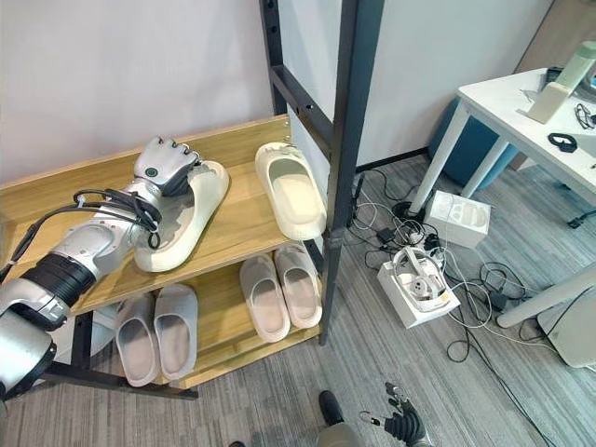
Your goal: Arrange the slippers neatly on the shoe rack.
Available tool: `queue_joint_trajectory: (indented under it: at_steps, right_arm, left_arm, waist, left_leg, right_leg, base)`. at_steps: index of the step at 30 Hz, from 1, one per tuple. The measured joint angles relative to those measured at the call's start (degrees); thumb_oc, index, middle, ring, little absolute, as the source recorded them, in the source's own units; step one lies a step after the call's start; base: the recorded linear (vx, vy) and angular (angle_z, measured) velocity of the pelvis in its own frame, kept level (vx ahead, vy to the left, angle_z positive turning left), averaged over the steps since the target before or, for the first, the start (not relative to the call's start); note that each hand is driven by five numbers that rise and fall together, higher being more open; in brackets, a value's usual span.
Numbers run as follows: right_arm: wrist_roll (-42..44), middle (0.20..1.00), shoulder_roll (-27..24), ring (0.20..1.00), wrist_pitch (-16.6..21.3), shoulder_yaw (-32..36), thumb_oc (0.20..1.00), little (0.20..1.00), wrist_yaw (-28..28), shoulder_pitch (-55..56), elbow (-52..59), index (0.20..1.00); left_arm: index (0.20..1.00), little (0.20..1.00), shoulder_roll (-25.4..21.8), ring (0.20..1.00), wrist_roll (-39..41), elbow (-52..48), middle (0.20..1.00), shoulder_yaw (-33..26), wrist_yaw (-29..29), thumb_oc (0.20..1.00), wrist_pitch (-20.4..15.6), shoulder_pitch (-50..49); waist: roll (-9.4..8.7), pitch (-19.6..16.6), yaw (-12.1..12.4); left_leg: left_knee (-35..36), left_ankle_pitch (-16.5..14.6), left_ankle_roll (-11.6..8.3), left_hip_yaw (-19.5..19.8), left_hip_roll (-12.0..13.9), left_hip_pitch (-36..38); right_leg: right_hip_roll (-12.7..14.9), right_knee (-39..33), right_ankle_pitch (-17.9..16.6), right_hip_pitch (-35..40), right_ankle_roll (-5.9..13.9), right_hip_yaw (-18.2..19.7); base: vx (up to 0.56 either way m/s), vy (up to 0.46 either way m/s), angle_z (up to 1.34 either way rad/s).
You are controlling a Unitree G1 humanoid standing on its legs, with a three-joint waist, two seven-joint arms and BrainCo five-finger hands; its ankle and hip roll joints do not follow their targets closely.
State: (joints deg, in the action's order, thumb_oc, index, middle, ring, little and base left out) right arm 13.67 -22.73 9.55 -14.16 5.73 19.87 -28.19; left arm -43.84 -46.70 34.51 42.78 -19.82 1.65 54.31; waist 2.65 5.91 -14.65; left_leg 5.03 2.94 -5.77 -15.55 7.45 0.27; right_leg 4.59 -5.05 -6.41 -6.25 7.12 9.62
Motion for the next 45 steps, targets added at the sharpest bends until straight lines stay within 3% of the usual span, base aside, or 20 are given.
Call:
queue_joint_trajectory:
  at_steps: [10, 15, 16, 23, 26, 29, 35, 38, 41, 42, 45]
  right_arm:
    - [0.0, 1.0, 0.0, 1.0, 0.0, 0.4, 1.0, 1.0, -0.1, 0.2, 3.1, 1.0]
    - [0.6, 1.0, 0.0, 1.0, 0.0, 0.3, 1.0, 1.0, -0.1, -0.1, 3.4, 1.0]
    - [1.0, 1.0, 0.0, 1.0, 0.0, 0.4, 1.0, 1.0, -0.1, -0.1, 3.4, 1.0]
    - [1.1, 1.0, 0.0, 1.0, -0.2, 0.4, 1.0, 1.0, -0.2, 0.0, 3.4, 1.0]
    - [1.1, 1.0, 0.0, 1.0, -1.0, 0.4, 1.0, 1.0, -0.4, 0.0, 3.4, 1.0]
    - [1.1, 1.0, 0.0, 1.0, -1.2, 0.4, 1.0, 1.0, -1.1, -0.2, 3.8, 1.0]
    - [1.0, 1.0, 0.1, 1.0, -1.5, 0.2, 1.0, 1.0, -1.5, -0.9, 3.9, 1.0]
    - [1.0, 1.0, 0.5, 1.0, -2.2, 0.4, 1.0, 1.0, -1.5, -1.1, 3.9, 1.0]
    - [0.9, 1.0, 1.6, 1.0, -2.6, 1.7, 1.0, 1.0, -1.5, -0.1, 3.9, 1.0]
    - [0.9, 1.0, 1.9, 1.0, -2.8, 1.9, 1.0, 1.0, -1.7, 0.7, 4.0, 1.0]
    - [0.8, 1.0, 2.8, 1.0, -3.8, 1.9, 1.0, 1.0, -2.5, 1.2, 4.0, 1.0]
  left_arm:
    - [0.2, 0.2, 0.5, 0.2, 0.1, -0.1, 0.2, 0.5, 0.5, 0.2, -0.1, 1.1]
    - [0.2, 0.2, 2.8, 0.2, 0.6, 1.3, 0.2, 0.5, 1.1, 0.2, 0.3, 1.8]
    - [1.0, 1.0, 3.1, 1.0, 0.6, 2.0, 1.0, 0.5, 1.3, 1.0, 0.4, 2.2]
    - [1.0, 1.0, 2.8, 1.0, 2.3, -0.8, 1.0, -0.6, 2.1, 1.0, 0.2, 2.5]
    - [1.0, 1.0, 2.1, 1.0, 3.5, -13.5, 1.0, -7.5, 2.4, 1.0, -0.2, -0.2]
    - [1.0, 1.0, 1.5, 1.0, 5.3, -19.1, 1.0, -11.4, 2.1, 1.0, -0.5, -1.5]
    - [1.0, 1.0, 0.1, 1.0, 7.3, -21.1, 1.0, -15.3, 1.8, 1.0, -1.4, -4.2]
    - [1.0, 1.0, 0.0, 1.0, 10.7, -27.3, 1.0, -23.1, 1.9, 1.0, -2.5, -13.5]
    - [1.0, 1.0, 3.1, 1.0, 19.0, -33.2, 1.0, -31.7, 2.3, 1.0, -5.3, -29.1]
    - [1.0, 1.0, 8.8, 1.0, 28.8, -33.8, 1.0, -35.7, 3.9, 1.0, -6.9, -37.3]
    - [1.0, 1.0, 12.6, 1.0, 47.0, -33.3, 1.0, -34.9, 7.9, 1.0, -7.4, -46.6]
  waist:
    - [-0.01, 0.0, -0.7]
    - [-0.09, 0.0, -0.5]
    - [-0.09, 0.0, -0.5]
    - [-0.09, 0.0, 0.3]
    - [-0.19, 0.1, 1.5]
    - [-0.27, 0.0, 3.1]
    - [-0.4, 0.0, 5.1]
    - [-0.38, -0.1, 5.5]
    - [-0.36, -0.1, 6.1]
    - [-0.27, -0.1, 6.4]
    - [-0.73, -0.3, 7.7]
  left_leg:
    - [-0.3, -0.2, -0.23, -2.0, 0.4, 0.4]
    - [0.0, -0.2, -0.28, -2.1, 0.7, 0.8]
    - [0.0, -0.2, -0.29, -2.0, 0.9, 0.8]
    - [0.0, -0.2, -0.35, -0.8, 1.0, 0.7]
    - [0.0, -0.1, -0.48, 1.0, 1.2, 0.7]
    - [0.0, 0.0, -0.5, 2.3, 1.3, 0.6]
    - [-0.1, 0.1, -0.51, 4.3, 1.1, 0.7]
    - [-0.1, 0.1, -0.5, 4.7, 1.0, 0.7]
    - [-0.2, 0.0, -0.48, 5.0, 0.8, 0.7]
    - [-0.3, 0.0, -0.46, 5.6, 0.8, 0.8]
    - [-0.1, -0.2, -0.2, 5.9, 0.7, 0.7]
  right_leg:
    - [-0.8, 0.3, -1.1, -0.4, -0.99, 1.4]
    - [-1.1, 0.3, -0.6, 0.0, -0.4, 1.4]
    - [-1.1, 0.3, -0.5, 0.0, -0.34, 1.4]
    - [-1.0, 0.3, -0.5, 0.6, -0.45, 0.3]
    - [-0.9, 0.3, -0.3, 1.6, -0.9, -1.5]
    - [-0.9, 0.3, -0.2, 2.3, -1.08, -2.8]
    - [-0.4, 0.1, 0.3, 3.6, -1.42, -4.8]
    - [-0.3, 0.3, 0.4, 3.8, -1.33, -5.2]
    - [-0.3, 0.3, 0.6, 4.0, -1.32, -5.5]
    - [-0.2, 0.3, 0.9, 4.4, -1.25, -6.2]
    - [0.0, 0.0, 1.8, 4.2, -0.66, -6.5]
  base:
    - [0.01, -0.016, -0.1]
    - [0.0, -0.002, -0.01]
    - [0.0, 0.0, 0.0]
    - [0.0, -0.002, 0.07]
    - [0.0, -0.003, 0.28]
    - [0.0, -0.009, 0.24]
    - [-0.01, -0.008, 0.17]
    - [-0.01, -0.003, 0.06]
    - [0.0, 0.011, 0.08]
    - [0.0, 0.009, 0.18]
    - [-0.01, -0.001, 0.1]
